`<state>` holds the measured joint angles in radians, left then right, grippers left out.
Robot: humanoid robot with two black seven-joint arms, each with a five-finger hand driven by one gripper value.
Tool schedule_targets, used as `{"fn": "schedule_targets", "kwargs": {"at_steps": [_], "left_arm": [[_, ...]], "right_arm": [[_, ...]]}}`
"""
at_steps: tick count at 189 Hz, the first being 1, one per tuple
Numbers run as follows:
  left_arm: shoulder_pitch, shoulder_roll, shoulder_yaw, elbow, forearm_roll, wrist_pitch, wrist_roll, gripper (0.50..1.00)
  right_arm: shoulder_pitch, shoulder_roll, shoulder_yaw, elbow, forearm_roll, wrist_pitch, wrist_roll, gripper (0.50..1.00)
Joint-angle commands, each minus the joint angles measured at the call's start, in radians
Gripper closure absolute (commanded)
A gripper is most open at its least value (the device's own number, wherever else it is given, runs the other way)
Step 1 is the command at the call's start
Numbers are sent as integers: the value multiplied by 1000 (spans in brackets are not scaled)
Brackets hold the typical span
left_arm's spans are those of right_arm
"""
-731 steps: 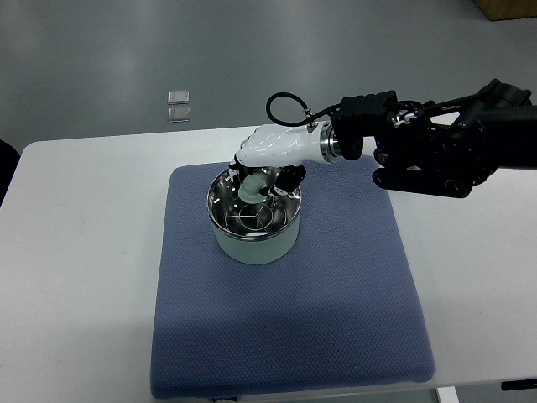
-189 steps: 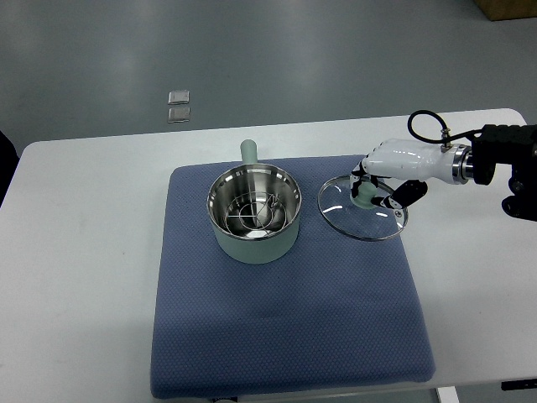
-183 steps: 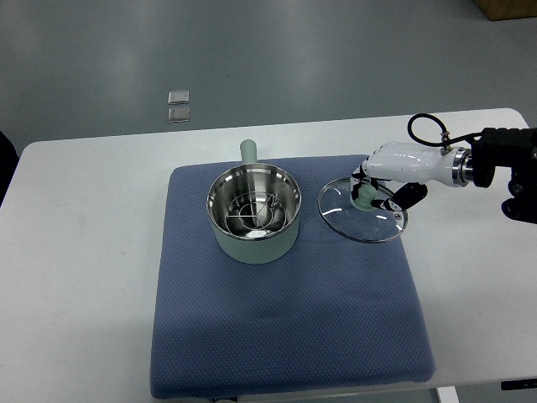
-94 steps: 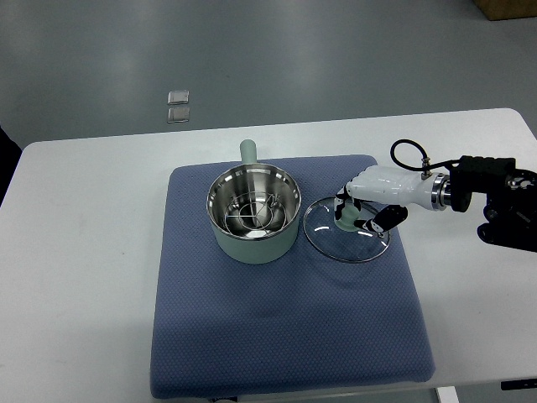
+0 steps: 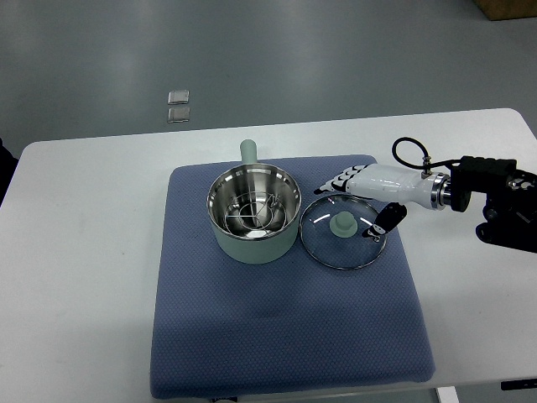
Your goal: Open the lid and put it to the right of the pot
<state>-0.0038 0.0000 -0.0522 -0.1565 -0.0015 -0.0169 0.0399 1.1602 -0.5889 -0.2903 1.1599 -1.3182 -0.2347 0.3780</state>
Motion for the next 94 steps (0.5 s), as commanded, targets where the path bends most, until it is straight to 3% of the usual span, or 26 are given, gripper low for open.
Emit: {"fn": "schedule_targets", "kwargs": {"at_steps": [1,24,25,60,70,71,94], "left_arm": [[1,0,0,0,0,0,0,500],[-1,0,0,0,0,0,0,500],[1,0,0,0,0,0,0,500],[1,0,0,0,0,0,0,500],[1,0,0,0,0,0,0,500],[1,0,0,0,0,0,0,500],[1,0,0,0,0,0,0,500]], "right_arm": [[-2,-34,63,1,5,12,1,585],[-5,-57,117,0,11,38,1,585],[-19,-74,170,0,13,66,1,585],[-165,-108,503,-14,119,212,-11,587],[-165,-108,503,-14,119,212,-11,587],[-204,-106,596,-35,178,251,-14,587],[-267,-81,729,-94,341,268,-16,587]]}}
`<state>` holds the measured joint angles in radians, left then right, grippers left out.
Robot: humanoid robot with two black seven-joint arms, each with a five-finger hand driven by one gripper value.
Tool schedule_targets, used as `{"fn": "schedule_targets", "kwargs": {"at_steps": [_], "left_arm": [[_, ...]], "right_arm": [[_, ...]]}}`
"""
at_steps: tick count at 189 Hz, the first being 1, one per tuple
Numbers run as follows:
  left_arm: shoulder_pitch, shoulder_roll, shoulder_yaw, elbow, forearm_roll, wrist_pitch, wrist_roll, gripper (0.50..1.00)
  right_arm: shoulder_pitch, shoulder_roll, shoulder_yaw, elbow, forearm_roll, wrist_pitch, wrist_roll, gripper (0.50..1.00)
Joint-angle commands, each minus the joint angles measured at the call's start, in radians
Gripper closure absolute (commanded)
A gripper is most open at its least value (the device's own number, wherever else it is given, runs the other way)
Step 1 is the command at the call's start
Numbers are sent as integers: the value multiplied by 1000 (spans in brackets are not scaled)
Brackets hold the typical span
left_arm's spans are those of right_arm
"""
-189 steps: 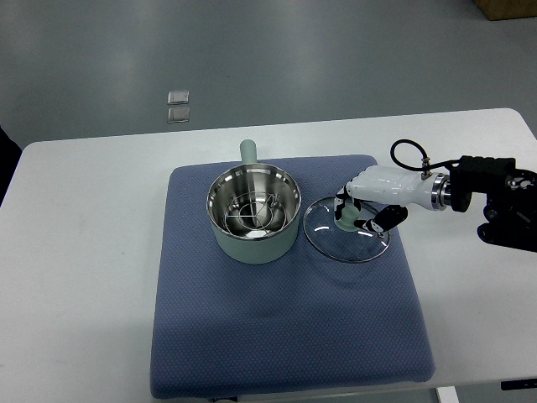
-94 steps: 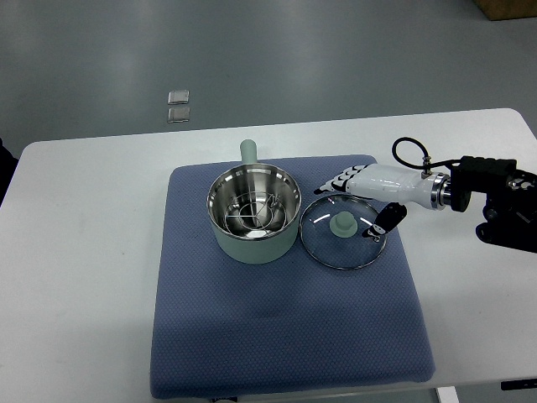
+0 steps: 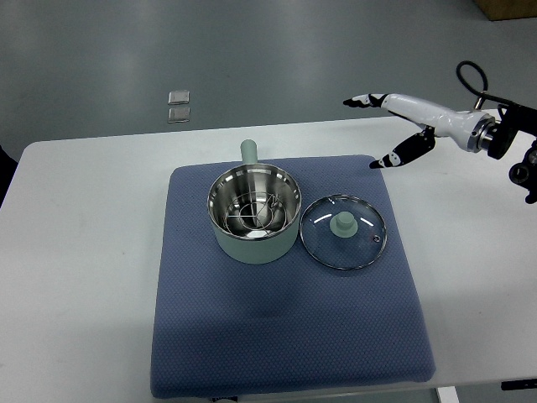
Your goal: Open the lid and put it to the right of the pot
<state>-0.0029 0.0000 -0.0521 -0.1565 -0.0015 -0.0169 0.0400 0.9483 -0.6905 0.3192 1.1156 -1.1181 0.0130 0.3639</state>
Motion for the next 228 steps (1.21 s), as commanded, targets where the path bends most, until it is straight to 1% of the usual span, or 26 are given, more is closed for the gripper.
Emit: {"fn": "schedule_targets", "kwargs": {"at_steps": [1,12,21,22,34,48,49,61,71,72,76,106,126,140,152,153,163,228], "left_arm": [[0,0,0,0,0,0,0,500],[0,0,0,0,0,0,0,500],[0,0,0,0,0,0,0,500],[0,0,0,0,0,0,0,500],[0,0,0,0,0,0,0,500],[0,0,0,0,0,0,0,500],[0,0,0,0,0,0,0,500],[0,0,0,0,0,0,0,500],[0,0,0,0,0,0,0,500],[0,0,0,0,0,0,0,500],[0,0,0,0,0,0,0,500],[0,0,0,0,0,0,0,500],[0,0,0,0,0,0,0,500],[0,0,0,0,0,0,0,500],[0,0,0,0,0,0,0,500],[0,0,0,0,0,0,0,500],[0,0,0,0,0,0,0,500],[0,0,0,0,0,0,0,500]], "right_arm": [[-60,25,127,-57,161,22,-2,587],[-74,42,161,-89,263,24,-5,587],[-74,42,161,-89,264,24,-5,587],[-91,60,193,-120,359,25,-14,587],[-117,77,244,-152,468,33,-17,587],[-126,85,265,-160,497,39,-17,587],[-160,107,323,-177,547,62,-26,587],[-200,143,414,-198,581,111,-57,587],[-200,143,414,-198,581,111,-57,587],[-235,179,501,-224,583,145,-86,587],[-250,200,540,-237,580,157,-98,587],[-315,331,764,-313,563,229,-198,585],[-345,396,873,-335,520,265,-246,585],[-368,439,925,-336,463,275,-252,585],[-370,444,931,-336,455,277,-252,583],[-385,465,954,-336,411,280,-249,581],[-398,476,962,-335,383,280,-243,572],[-424,531,963,-338,393,272,-232,570]]}}
